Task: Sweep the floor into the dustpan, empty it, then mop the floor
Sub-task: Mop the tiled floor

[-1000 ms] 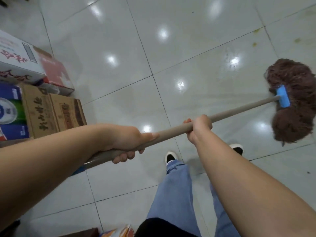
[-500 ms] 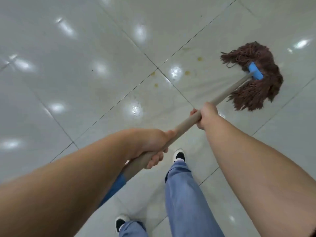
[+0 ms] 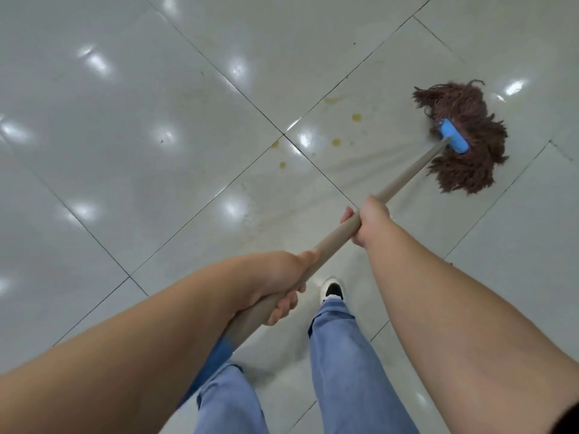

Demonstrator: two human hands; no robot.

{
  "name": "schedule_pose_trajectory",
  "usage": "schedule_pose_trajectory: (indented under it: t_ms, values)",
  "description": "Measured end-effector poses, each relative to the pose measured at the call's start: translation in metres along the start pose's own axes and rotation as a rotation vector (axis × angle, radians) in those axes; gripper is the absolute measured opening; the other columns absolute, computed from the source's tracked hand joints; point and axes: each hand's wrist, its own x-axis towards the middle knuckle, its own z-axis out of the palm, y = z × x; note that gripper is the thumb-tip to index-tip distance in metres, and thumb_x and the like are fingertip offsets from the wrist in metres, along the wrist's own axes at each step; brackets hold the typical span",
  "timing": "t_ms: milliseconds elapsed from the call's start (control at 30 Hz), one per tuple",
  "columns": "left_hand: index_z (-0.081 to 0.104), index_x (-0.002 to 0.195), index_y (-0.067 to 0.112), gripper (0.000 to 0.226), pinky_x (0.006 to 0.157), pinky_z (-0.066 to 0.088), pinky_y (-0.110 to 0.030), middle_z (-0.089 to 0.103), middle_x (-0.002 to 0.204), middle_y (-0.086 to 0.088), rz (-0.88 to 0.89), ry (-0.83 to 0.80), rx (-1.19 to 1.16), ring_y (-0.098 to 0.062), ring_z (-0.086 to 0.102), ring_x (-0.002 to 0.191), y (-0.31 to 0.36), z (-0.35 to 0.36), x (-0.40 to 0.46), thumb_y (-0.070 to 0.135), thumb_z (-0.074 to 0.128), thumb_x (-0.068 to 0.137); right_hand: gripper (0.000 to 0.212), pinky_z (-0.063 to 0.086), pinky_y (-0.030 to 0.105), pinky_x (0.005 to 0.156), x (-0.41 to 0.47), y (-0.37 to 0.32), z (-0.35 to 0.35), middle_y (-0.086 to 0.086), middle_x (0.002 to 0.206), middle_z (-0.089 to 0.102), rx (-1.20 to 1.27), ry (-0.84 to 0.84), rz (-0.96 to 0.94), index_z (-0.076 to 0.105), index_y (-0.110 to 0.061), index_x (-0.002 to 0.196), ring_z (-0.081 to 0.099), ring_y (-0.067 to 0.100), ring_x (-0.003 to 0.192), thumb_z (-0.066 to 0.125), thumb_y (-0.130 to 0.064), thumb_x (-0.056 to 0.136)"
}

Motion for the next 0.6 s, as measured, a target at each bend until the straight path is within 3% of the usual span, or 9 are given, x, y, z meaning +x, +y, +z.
schedule_pose_trajectory:
  t_ms: [100,300,400,600]
  values:
    - [0.037,0.076,0.014,0.055,0.035,0.026,-0.007,0.034,0.034,0.005,-0.004,0.029,0.022,-0.008,0.028,0.025,-0.083,-0.025,-0.023,0.067,0.030,0.089,0.018,0.037,0.011,0.033,-0.039,0.078,0.021,0.007,0.061,0.048,0.004,-0.017,-0.003,0.039,-0.015,0.108,0.039,0.012,0.029,0.037,-0.030,0.098]
    - [0.039,0.077,0.013,0.056,0.036,0.026,-0.009,0.034,0.036,0.003,-0.088,0.082,0.024,-0.011,0.029,0.027,-0.274,-0.082,-0.079,0.068,0.030,0.088,0.026,0.036,0.011,0.033,-0.130,0.266,0.073,0.009,0.057,0.048,-0.060,-0.053,0.054,0.039,-0.012,0.112,0.039,0.013,0.029,0.036,-0.035,0.099]
    - [0.039,0.078,0.014,0.058,0.037,0.028,-0.012,0.033,0.037,0.003,-0.196,0.086,0.014,-0.013,0.030,0.028,-0.356,-0.108,-0.114,0.072,0.032,0.084,0.035,0.039,0.016,0.038,-0.177,0.347,0.093,0.010,0.058,0.051,-0.100,-0.062,0.115,0.040,-0.010,0.122,0.040,0.016,0.039,0.034,-0.035,0.099]
    - [0.039,0.078,0.014,0.062,0.042,0.030,-0.019,0.034,0.036,0.003,-0.257,0.100,-0.017,-0.014,0.032,0.025,-0.426,-0.130,-0.146,0.076,0.032,0.080,0.032,0.039,0.015,0.037,-0.225,0.409,0.115,0.010,0.056,0.052,-0.151,-0.061,0.182,0.041,-0.012,0.123,0.042,0.017,0.040,0.033,-0.030,0.098]
